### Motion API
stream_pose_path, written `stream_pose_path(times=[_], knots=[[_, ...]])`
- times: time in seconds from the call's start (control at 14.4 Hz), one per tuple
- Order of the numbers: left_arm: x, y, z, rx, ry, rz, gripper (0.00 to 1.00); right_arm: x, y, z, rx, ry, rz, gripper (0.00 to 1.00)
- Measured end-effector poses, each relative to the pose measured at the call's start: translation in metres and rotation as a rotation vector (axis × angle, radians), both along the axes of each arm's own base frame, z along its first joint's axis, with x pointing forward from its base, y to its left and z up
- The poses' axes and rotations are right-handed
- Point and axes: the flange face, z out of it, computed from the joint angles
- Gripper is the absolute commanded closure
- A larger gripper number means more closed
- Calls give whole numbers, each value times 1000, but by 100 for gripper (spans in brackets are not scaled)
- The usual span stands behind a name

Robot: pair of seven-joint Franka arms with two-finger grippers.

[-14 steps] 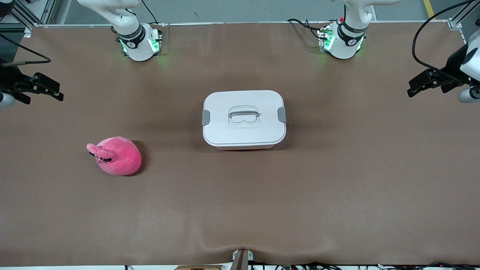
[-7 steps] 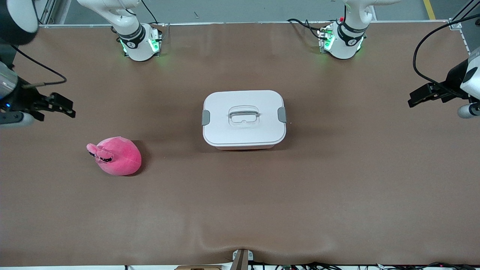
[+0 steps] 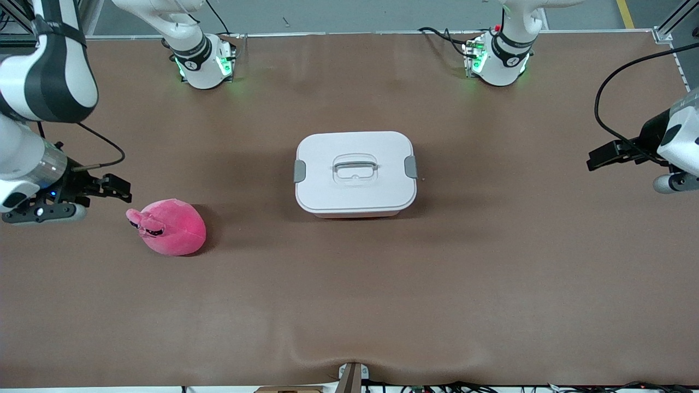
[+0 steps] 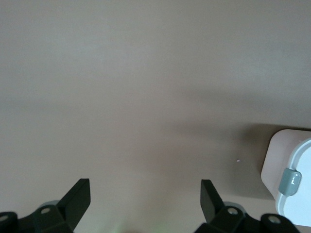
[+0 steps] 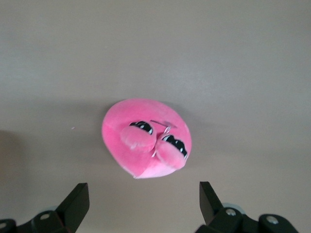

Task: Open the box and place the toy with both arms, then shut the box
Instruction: 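Reach the right gripper down to the pink plush toy, then grasp the pink toy with the right gripper while the left gripper reaches the lid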

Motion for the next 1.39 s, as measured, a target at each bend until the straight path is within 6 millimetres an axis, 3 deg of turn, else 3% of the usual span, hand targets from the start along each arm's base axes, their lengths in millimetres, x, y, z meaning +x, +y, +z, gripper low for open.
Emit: stream_pose_path(times=[0.21,0.49,0.7,0.91,1.04,1.39], knots=[[3,0,0,1,-11,22,0,10,-2,-25,-15,8,6,0],[4,-12,2,12,-19,181,0,24,-3,-58,-14,-6,8,0],[1,-39,3,23,-20,300,0,29,1,-84,-12,15,15,0],[-4,-75,2,36,-19,437,0,25,9,-109,-10,16,30,0],[-5,-88,0,44,-16,506,0,19,19,-127,-9,13,46,0],[-7,-125,-16,71,5,652,0,15,34,-133,-9,18,71,0]])
